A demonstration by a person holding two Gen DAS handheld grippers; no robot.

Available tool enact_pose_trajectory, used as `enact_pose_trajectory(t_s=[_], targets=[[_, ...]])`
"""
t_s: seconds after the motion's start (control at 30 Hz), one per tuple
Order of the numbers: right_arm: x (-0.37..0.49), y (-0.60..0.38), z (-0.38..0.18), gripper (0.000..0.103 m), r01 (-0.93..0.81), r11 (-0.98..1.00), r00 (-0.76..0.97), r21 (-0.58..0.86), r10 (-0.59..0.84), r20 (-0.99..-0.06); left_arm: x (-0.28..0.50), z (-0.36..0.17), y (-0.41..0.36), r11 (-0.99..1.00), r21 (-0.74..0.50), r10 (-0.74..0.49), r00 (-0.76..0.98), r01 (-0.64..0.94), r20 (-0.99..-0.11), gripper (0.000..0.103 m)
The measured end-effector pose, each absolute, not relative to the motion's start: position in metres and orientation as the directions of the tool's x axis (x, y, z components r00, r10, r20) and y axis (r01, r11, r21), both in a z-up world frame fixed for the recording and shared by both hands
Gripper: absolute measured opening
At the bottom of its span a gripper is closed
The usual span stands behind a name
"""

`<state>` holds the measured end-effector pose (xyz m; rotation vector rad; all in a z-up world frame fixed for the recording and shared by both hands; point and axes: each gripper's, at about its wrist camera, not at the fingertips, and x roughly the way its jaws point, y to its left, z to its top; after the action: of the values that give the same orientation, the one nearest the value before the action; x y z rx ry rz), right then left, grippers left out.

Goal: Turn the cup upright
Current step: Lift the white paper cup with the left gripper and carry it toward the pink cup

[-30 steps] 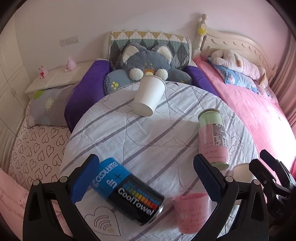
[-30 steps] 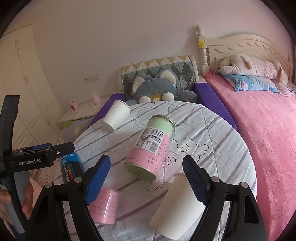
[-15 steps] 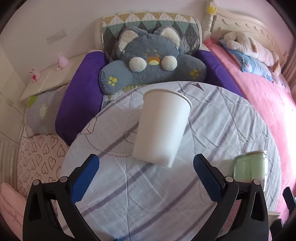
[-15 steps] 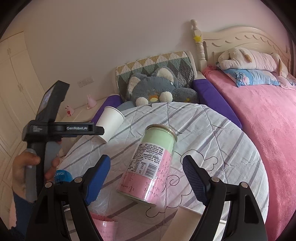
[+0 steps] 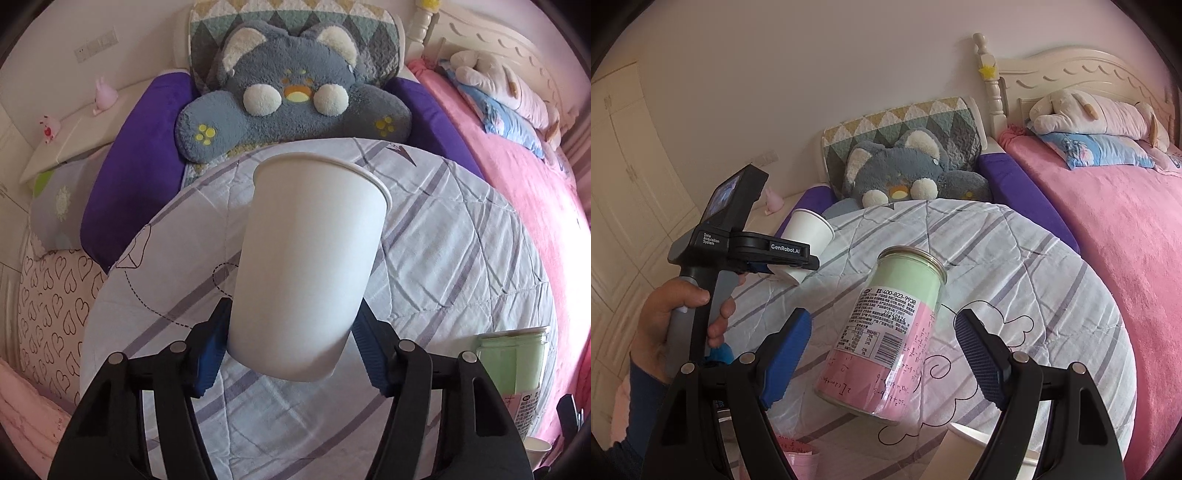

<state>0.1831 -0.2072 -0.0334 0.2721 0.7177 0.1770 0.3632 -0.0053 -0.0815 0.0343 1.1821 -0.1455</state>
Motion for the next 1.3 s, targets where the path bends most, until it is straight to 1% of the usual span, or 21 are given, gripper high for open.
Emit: enact_pose_trajectory(t_s=[0.17,0.3,0.5,0.63,0.67,0.7,0.73,0.8,0.83,0.87,1.03,1.13,1.3], targets=[[0.179,-0.206,-0.033,0.082,-0.068,0.951,0.735,0.3,0.251,-0.629,0.349,-0.063,-0.004,0.986,-0.071,-0.129,0.411,0.152,-0.902,0.064],[0.172,-0.205,-0.031,0.082,-0.068,0.953,0.735,0.297,0.249,-0.631,0.335,-0.055,-0.005,0.98,-0.09,-0.155,0.405,0.176,-0.901,0.064],[0.16,-0.205,-0.028,0.082,-0.068,0.954,0.732,0.291,0.246,-0.635,0.316,-0.067,-0.011,0.97,-0.12,-0.185,0.325,0.209,-0.927,0.063],[0.154,-0.206,-0.028,0.082,-0.068,0.955,0.728,0.289,0.245,-0.64,0.316,-0.078,-0.018,0.973,-0.115,-0.17,0.28,0.202,-0.945,0.064],[0.154,-0.206,-0.029,0.082,-0.068,0.954,0.725,0.291,0.247,-0.643,0.316,-0.08,-0.019,0.975,-0.112,-0.165,0.281,0.193,-0.946,0.065],[0.153,-0.207,-0.029,0.082,-0.069,0.953,0.723,0.294,0.251,-0.643,0.318,-0.081,-0.02,0.977,-0.106,-0.156,0.286,0.184,-0.945,0.069],[0.153,-0.207,-0.029,0.082,-0.072,0.953,0.723,0.295,0.253,-0.642,0.321,-0.082,-0.021,0.98,-0.095,-0.144,0.293,0.173,-0.945,0.071],[0.153,-0.208,-0.03,0.082,-0.069,0.954,0.721,0.291,0.249,-0.647,0.321,-0.083,-0.022,0.981,-0.086,-0.137,0.309,0.174,-0.941,0.071],[0.153,-0.208,-0.031,0.082,-0.068,0.954,0.719,0.292,0.25,-0.649,0.321,-0.083,-0.023,0.981,-0.079,-0.132,0.317,0.175,-0.939,0.071],[0.154,-0.209,-0.033,0.082,-0.066,0.954,0.715,0.293,0.25,-0.652,0.321,-0.082,-0.024,0.981,-0.071,-0.128,0.327,0.179,-0.936,0.063],[0.153,-0.211,-0.036,0.082,-0.062,0.953,0.71,0.295,0.25,-0.659,0.306,-0.069,-0.022,0.977,-0.077,-0.149,0.382,0.197,-0.912,0.063],[0.151,-0.211,-0.035,0.082,-0.064,0.953,0.708,0.297,0.253,-0.659,0.29,-0.05,-0.017,0.979,-0.071,-0.149,0.437,0.19,-0.887,0.063],[0.138,-0.209,-0.027,0.082,-0.076,0.954,0.712,0.291,0.256,-0.653,0.256,-0.018,-0.008,0.968,-0.107,-0.203,0.461,0.226,-0.864,0.063]])
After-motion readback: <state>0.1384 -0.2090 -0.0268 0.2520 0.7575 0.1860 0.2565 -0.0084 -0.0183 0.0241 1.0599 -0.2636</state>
